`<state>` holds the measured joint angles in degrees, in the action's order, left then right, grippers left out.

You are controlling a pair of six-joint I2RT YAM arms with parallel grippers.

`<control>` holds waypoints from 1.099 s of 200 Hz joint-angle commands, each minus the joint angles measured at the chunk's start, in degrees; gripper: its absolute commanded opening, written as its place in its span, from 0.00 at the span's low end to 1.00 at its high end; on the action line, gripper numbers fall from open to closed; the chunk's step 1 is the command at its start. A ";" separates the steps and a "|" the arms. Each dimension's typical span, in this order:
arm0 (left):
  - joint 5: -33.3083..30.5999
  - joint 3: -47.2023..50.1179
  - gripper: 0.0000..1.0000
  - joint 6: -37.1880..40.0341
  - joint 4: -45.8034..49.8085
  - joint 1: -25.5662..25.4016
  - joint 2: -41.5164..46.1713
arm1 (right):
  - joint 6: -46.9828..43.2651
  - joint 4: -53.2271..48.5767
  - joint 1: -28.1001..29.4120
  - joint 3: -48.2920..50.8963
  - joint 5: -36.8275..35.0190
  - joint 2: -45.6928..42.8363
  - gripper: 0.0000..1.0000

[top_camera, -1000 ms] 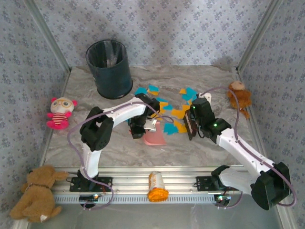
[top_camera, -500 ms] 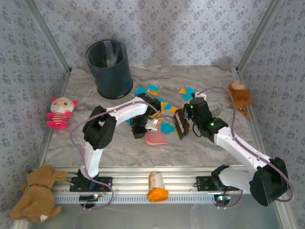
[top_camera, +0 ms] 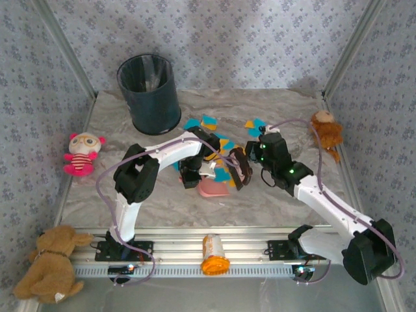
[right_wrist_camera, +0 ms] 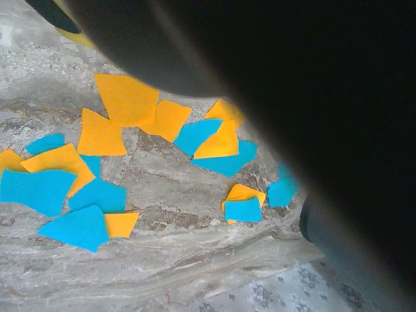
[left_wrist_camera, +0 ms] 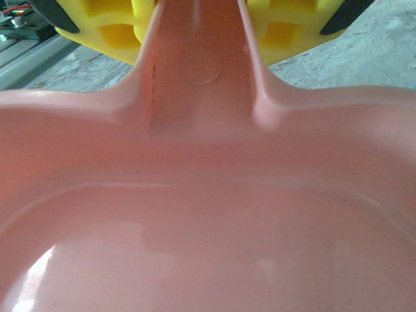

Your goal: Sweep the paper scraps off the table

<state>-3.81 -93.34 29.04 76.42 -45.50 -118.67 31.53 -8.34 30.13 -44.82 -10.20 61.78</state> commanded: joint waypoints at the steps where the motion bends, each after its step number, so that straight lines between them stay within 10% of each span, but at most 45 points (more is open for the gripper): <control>1: 1.05 -0.57 0.00 -0.30 0.76 0.05 -0.78 | 0.55 0.84 -0.24 0.26 -3.56 -4.01 0.00; 89: 0.74 -0.18 0.00 -0.30 0.13 0.21 -0.88 | -6.87 -11.51 0.37 -1.66 -22.86 -5.55 0.00; 220: 0.80 -0.43 0.00 -1.24 0.26 0.17 -1.65 | -2.49 -3.12 5.29 1.01 -14.77 1.86 0.00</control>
<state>-3.81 -93.34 28.84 75.61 -45.39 -119.37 26.76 -13.61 34.17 -44.27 -27.62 62.00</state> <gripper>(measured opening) 0.226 0.280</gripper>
